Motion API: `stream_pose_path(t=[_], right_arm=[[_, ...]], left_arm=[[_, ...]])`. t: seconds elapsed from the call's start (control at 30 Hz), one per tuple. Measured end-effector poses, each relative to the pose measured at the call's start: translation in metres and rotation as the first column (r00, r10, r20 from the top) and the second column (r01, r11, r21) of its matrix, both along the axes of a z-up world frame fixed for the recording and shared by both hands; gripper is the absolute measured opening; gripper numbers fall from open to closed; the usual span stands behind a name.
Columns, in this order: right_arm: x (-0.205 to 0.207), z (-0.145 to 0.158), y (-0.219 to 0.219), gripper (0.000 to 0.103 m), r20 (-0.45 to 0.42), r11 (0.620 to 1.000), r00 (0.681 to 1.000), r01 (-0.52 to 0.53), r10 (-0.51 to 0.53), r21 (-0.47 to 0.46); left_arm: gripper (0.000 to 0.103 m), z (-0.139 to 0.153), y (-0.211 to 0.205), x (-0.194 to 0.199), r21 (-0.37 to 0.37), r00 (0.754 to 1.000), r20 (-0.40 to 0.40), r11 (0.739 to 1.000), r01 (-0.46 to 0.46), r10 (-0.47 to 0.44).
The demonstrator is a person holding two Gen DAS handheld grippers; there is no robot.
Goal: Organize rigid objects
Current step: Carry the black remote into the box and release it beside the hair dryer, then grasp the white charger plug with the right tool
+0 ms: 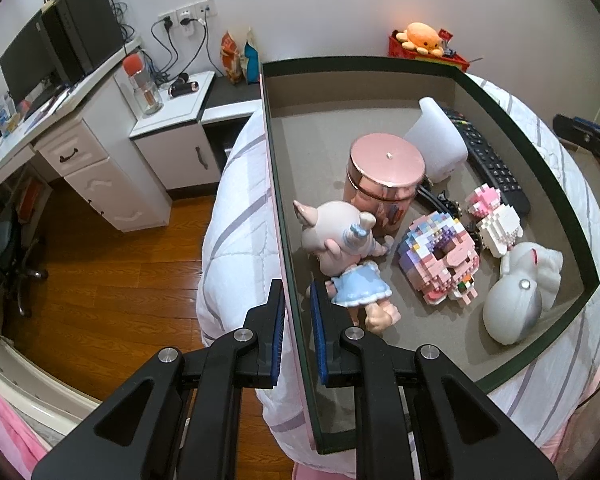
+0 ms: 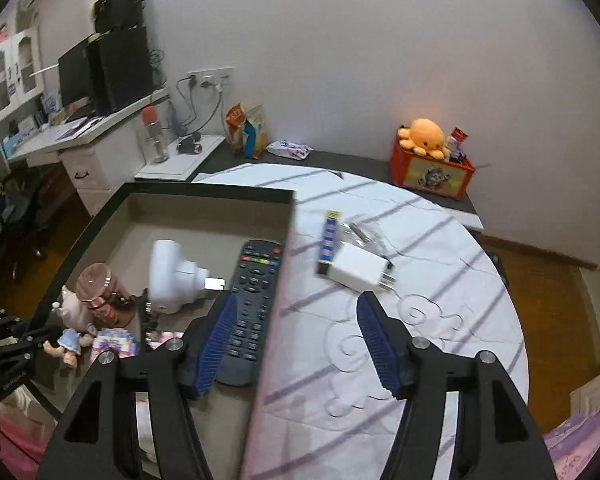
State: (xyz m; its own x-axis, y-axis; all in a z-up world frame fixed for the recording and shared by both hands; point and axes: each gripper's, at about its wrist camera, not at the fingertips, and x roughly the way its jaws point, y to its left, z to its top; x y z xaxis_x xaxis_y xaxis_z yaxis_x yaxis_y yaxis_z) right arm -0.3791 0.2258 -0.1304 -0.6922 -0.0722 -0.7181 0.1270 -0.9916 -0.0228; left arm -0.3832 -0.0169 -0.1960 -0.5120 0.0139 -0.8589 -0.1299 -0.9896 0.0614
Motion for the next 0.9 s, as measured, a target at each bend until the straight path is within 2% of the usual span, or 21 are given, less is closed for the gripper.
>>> stream_pose_path(t=[0.33, 0.6, 0.9], right_arm=[[-0.028, -0.017, 0.047, 0.064, 0.032, 0.997, 0.997, 0.071, -0.071, -0.002], [-0.055, -0.037, 0.077, 0.064, 0.065, 0.994, 0.992, 0.111, -0.109, -0.027], [-0.09, -0.06, 0.075, 0.064, 0.12, 0.997, 0.991, 0.069, -0.065, -0.037]], left_arm=[[0.012, -0.001, -0.002, -0.021, 0.011, 1.0, 0.023, 1.0, 0.001, -0.002], [0.011, -0.002, 0.001, -0.035, -0.01, 1.0, 0.025, 1.0, 0.011, -0.011], [0.01, -0.007, 0.0, -0.05, -0.023, 0.999, 0.036, 1.0, 0.009, -0.008]])
